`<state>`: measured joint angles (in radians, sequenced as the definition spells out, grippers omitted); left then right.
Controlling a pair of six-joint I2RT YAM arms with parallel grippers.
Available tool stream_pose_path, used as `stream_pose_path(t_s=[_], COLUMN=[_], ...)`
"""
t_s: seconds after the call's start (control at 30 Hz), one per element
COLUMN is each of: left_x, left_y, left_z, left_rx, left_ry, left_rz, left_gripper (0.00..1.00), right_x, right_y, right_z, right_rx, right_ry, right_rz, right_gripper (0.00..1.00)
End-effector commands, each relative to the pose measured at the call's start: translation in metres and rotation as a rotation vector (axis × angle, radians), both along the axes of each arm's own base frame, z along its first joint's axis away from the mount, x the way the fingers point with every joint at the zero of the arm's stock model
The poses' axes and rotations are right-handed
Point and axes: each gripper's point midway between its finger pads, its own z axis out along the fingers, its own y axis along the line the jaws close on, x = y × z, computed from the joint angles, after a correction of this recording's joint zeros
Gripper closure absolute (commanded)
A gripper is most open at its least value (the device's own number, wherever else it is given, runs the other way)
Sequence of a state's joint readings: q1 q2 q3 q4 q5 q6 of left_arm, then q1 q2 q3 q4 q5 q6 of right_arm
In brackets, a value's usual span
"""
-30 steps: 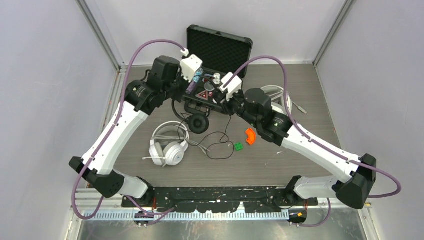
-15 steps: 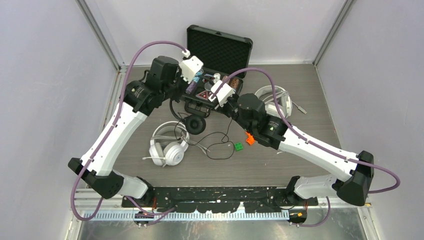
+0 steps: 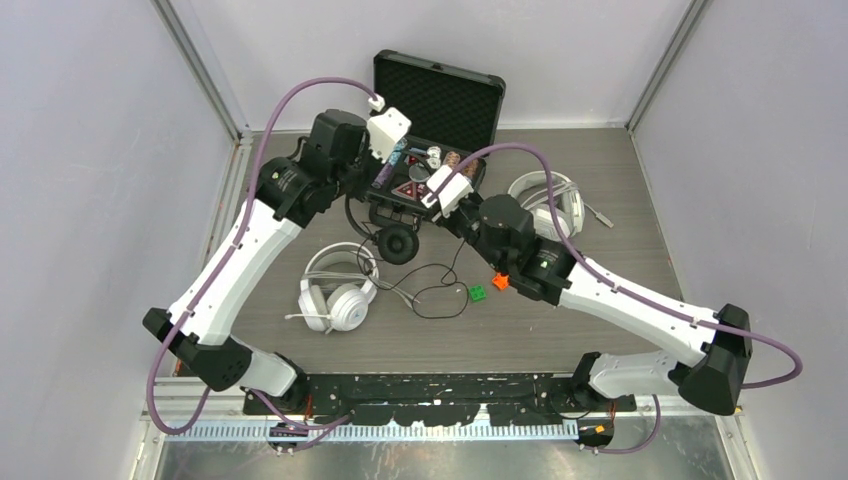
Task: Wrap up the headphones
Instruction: Wrap the headphones cable around the headphones.
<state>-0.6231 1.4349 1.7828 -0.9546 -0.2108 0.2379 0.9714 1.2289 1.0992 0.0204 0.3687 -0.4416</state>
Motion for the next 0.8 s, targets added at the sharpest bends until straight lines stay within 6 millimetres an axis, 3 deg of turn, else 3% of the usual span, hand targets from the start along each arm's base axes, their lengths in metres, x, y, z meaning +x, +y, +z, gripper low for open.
stream_pose_path(t_s=[0.0, 0.2, 0.5, 0.77], left_x=[0.013, 0.016, 0.015, -0.003], left_y=[-0.002, 0.009, 0.006, -0.003], left_z=[0.048, 0.079, 0.123, 0.176], left_rx=[-0.129, -0.206, -0.374, -0.574], left_ry=[-0.158, -0.247, -0.328, -0.338], left_rz=[0.086, 0.174, 0.201, 0.167], left_gripper=[1.00, 1.00, 1.00, 1.00], right_x=[-0.040, -0.064, -0.093, -0.093], right_y=[0.016, -0.010, -0.036, -0.037], right_z=[0.035, 0.059, 0.083, 0.055], right_rx=[0.148, 0.331, 0.581, 0.607], right_ry=[-0.036, 0.015, 0.105, 0.040], right_rz=[0.177, 0.181, 0.211, 0.230], right_gripper=[0.67, 0.43, 0.36, 0.34])
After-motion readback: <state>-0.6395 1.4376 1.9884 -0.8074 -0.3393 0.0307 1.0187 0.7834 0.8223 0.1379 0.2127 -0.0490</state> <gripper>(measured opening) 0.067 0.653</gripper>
